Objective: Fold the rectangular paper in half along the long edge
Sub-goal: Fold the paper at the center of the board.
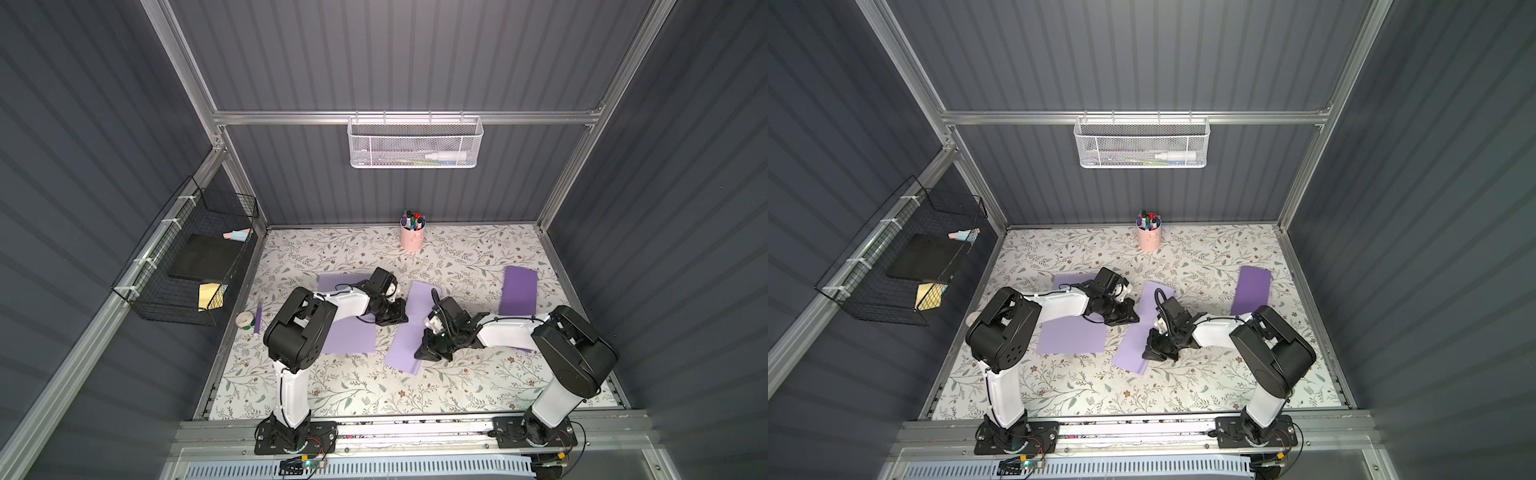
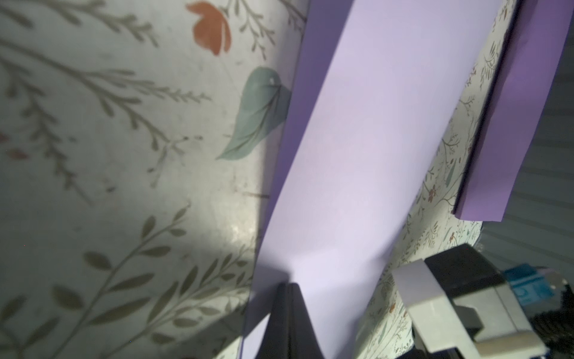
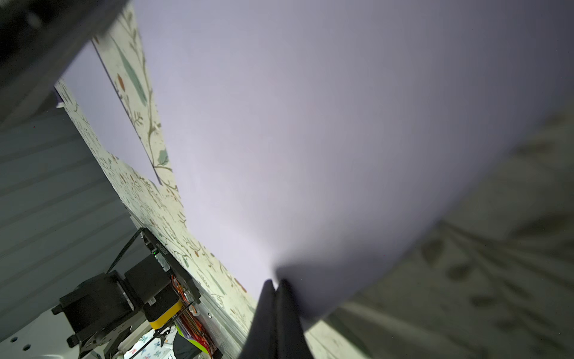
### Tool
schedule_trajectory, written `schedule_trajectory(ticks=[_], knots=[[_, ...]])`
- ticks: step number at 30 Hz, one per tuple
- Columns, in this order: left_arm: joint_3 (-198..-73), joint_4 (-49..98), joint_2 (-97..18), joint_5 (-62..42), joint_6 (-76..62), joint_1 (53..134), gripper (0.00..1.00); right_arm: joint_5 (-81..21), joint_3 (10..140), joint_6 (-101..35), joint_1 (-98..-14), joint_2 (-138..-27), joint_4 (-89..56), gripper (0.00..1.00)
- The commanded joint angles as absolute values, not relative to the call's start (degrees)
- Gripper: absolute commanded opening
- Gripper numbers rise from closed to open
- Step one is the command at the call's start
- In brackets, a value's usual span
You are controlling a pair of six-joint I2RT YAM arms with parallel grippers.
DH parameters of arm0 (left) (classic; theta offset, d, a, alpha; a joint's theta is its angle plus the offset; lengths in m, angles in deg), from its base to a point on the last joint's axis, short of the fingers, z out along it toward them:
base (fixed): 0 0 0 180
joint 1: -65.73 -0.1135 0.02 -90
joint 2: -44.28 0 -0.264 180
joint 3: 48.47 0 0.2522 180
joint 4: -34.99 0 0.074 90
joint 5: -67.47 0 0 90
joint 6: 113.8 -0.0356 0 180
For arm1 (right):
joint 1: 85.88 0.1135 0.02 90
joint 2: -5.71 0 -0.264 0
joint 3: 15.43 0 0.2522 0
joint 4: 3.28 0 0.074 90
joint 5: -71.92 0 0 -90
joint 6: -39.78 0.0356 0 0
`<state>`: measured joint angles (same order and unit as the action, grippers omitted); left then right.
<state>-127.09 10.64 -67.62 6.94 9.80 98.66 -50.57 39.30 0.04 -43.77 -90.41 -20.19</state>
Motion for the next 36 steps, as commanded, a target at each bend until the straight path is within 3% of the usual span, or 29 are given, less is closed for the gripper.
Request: schedule_trajectory(ticks=[1,8,13,15,17,19,21,36], knots=[[-125.6,3.5,-70.2,2.3,8.6,98.9,0.00,-48.7,34.1,1.8,-44.3,-88.8,-23.4,0.00],[-125.4,3.3,-69.9,2.2,8.3,98.9,0.00,-50.2,20.8,-0.4,-52.9,-78.0,-27.4,0.00],[-125.4,3.3,-70.0,2.0,8.4,98.9,0.00,-48.5,23.2,-3.1,-54.0,-65.4,-37.4,0.01],[-125.4,3.3,-69.9,1.8,8.5,98.9,0.00,-48.3,23.8,-3.2,-54.0,-61.7,-38.0,0.08],[-125.6,3.3,-70.1,1.7,8.5,98.9,0.00,-51.5,22.8,-2.1,-54.0,-60.9,-34.2,0.30],[-125.6,3.4,-70.2,1.8,8.6,98.8,0.00,-55.7,20.9,0.0,-53.5,-62.5,-27.6,0.44],[-125.6,3.5,-70.4,1.8,8.7,98.9,0.00,-56.6,20.0,1.4,-52.5,-65.8,-22.7,0.49],[-125.8,3.5,-70.7,2.3,8.6,98.9,0.00,-59.3,26.1,-1.9,-51.5,-93.3,-3.4,0.50]])
